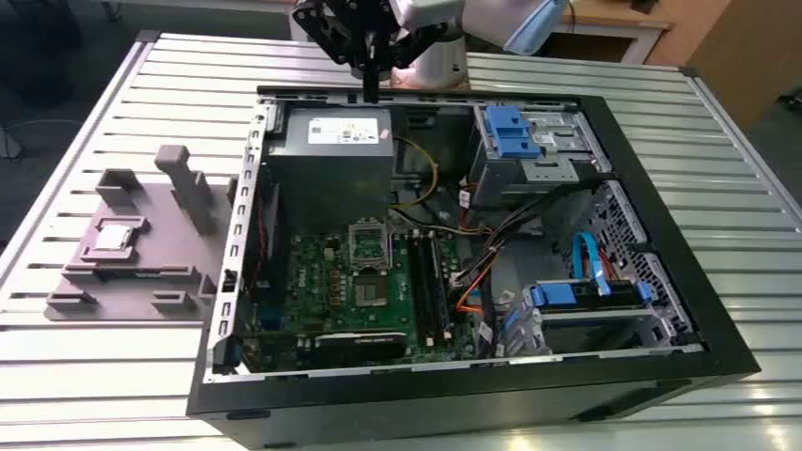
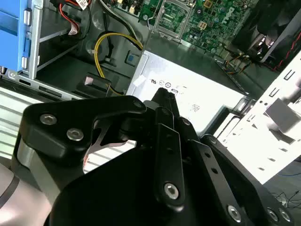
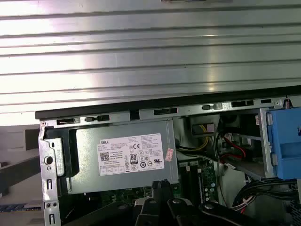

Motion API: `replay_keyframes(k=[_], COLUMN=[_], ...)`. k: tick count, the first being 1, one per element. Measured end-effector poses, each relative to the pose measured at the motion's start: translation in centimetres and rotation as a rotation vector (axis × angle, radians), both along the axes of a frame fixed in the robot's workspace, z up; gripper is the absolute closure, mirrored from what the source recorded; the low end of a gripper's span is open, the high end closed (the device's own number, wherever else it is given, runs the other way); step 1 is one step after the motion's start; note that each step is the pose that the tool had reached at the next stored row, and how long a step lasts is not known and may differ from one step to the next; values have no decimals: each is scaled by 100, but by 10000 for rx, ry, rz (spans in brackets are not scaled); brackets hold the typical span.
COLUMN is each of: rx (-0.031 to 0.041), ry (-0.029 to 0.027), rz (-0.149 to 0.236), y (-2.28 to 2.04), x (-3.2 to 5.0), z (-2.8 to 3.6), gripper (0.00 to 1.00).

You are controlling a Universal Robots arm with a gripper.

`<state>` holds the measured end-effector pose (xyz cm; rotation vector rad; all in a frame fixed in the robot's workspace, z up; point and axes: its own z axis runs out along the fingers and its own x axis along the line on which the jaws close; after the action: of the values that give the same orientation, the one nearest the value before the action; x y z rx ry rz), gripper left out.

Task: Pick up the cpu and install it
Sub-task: 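Reach for the cpu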

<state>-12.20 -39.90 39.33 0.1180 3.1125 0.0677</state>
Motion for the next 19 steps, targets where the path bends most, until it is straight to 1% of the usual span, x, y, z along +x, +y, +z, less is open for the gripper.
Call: replay_keyframes(k=[12, 19], rx=[0, 0], ry=[0, -2], rz=[1, 0], y=[0, 3], x=[0, -28], z=[0, 0], gripper=[89, 89])
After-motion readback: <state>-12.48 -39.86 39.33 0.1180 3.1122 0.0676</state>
